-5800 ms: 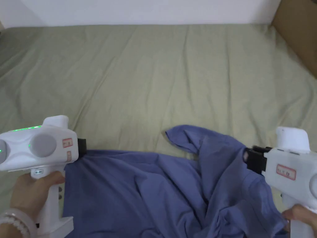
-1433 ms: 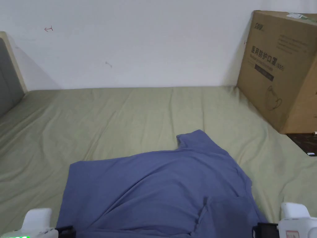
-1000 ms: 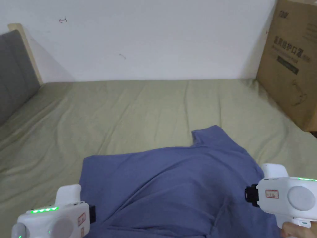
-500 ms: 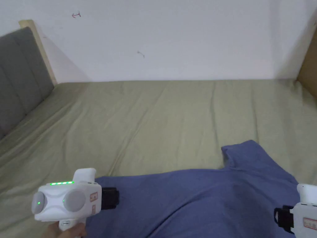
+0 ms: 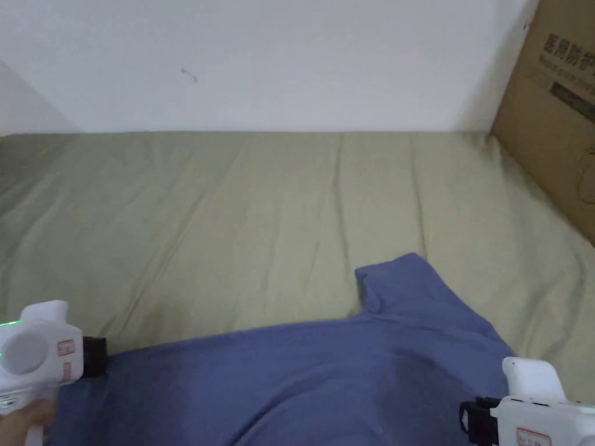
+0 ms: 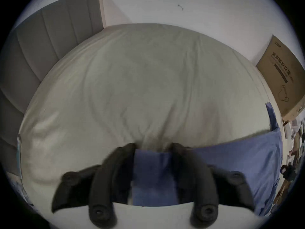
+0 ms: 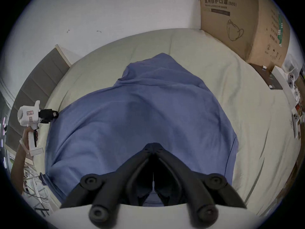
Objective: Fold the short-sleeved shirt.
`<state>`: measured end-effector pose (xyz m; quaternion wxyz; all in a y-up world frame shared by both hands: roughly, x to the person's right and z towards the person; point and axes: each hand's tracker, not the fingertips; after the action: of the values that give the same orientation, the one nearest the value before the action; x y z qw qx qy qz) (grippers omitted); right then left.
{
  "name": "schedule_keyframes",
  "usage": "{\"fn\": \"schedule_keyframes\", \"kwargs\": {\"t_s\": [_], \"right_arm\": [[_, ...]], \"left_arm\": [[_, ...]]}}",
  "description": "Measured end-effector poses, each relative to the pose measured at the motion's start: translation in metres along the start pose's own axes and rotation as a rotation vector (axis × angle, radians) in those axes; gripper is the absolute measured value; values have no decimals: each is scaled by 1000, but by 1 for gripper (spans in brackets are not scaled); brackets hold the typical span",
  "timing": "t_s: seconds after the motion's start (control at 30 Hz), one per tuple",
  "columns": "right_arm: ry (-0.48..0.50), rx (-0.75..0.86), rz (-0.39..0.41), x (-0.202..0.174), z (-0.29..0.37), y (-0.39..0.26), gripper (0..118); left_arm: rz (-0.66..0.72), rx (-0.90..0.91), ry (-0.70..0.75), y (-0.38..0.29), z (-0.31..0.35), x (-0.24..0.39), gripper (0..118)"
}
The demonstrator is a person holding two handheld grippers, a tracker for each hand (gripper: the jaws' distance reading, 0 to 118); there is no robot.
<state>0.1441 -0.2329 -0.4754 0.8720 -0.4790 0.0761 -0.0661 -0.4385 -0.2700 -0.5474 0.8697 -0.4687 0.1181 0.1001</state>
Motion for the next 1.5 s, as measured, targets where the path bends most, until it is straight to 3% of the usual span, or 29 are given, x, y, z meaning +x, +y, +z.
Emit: {"fn": "schedule_keyframes", "kwargs": {"t_s": [0.1, 0.23, 0.27, 0.3, 0.33, 0.37, 0.4, 0.53, 0.67, 0.73, 0.77, 0.87, 0.9, 0.97, 1.0, 1.03, 1.1, 1.17, 1.23, 1.5], "right_arm": [[-13, -9, -14, 6, 3, 0, 0], [21, -4, -72, 19, 16, 17, 0], [27, 7, -80, 28, 17, 22, 7], [26, 7, -78, 32, 17, 32, 28], [20, 8, -72, 35, 15, 42, 66], [9, 14, -69, 38, 13, 56, 86], [11, 18, -62, 41, 12, 69, 88], [8, 16, -87, 53, -11, 121, 88], [-96, -54, -31, 62, -64, 153, 87], [-173, -48, -73, 62, -81, 154, 83], [-147, -42, -84, 65, -92, 152, 80], [-174, -120, -38, 65, -120, 142, 68], [-183, -78, 15, 59, -116, 137, 61], [-173, -44, 45, 47, -103, 134, 11], [-186, -42, 90, 43, -100, 135, 11], [-159, -46, 99, 42, -99, 135, 2], [-91, -94, 57, 45, -96, 136, 2], [-131, -61, 79, 39, -88, 132, 2], [-110, -43, 62, 44, -77, 135, 2], [-60, 118, 2, 37, 45, 154, 2]], "left_arm": [[30, -6, -29, 3, 10, 2, 4], [-52, -21, -30, 6, 31, 15, 3], [-63, -3, -24, 7, 36, 17, 3], [-61, -1, -27, 8, 40, 17, 3], [-62, 2, -30, 9, 43, 18, 3], [-65, 10, -33, 9, 44, 18, 3], [-67, 19, -37, 9, 47, 19, 3], [-100, 25, -25, 9, 41, 22, 3], [-114, 23, -23, 11, 43, 23, 3], [-107, 25, -31, 11, 45, 23, 3], [-103, 22, -37, 8, 47, 21, 3], [-107, 15, -46, 8, 47, 22, 3], [-116, 10, -43, 10, 49, 20, 3], [-131, 13, -39, 9, 51, 24, 3], [-134, 13, -37, 10, 52, 25, 3], [-134, 15, -38, 11, 51, 22, 3], [-126, 15, -39, 12, 53, 24, 3], [-137, 19, -29, 9, 58, 29, 3], [-161, 21, -24, 10, 70, 32, 3], [-178, 149, -19, 23, 159, 35, 3]]}}
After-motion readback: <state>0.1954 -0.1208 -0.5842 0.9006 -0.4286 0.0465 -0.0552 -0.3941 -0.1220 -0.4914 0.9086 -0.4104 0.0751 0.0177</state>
